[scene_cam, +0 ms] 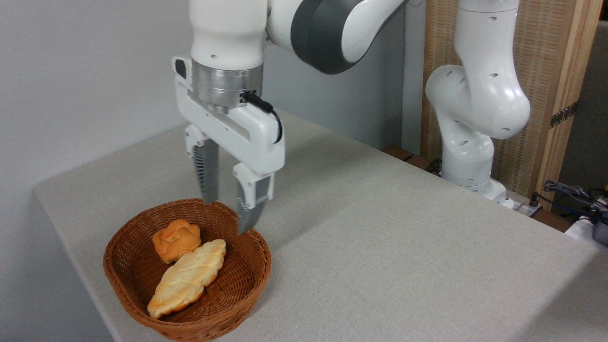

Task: Put bread into the basket
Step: 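Open the gripper to release the roll and raise it away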

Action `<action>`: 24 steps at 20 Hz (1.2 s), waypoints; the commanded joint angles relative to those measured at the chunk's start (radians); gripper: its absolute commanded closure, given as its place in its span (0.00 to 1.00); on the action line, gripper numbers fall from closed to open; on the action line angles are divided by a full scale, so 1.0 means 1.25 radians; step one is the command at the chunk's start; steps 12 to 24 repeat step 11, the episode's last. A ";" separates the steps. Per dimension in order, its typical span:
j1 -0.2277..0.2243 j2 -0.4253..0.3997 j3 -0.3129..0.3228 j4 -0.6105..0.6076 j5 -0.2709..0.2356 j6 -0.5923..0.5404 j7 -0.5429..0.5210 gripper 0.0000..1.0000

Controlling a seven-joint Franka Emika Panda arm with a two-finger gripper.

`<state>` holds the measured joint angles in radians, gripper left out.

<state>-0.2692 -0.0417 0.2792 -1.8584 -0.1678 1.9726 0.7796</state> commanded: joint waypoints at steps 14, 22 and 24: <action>-0.015 -0.003 -0.038 0.044 0.149 -0.155 0.014 0.00; -0.015 -0.003 -0.038 0.044 0.149 -0.155 0.014 0.00; -0.015 -0.003 -0.038 0.044 0.149 -0.155 0.014 0.00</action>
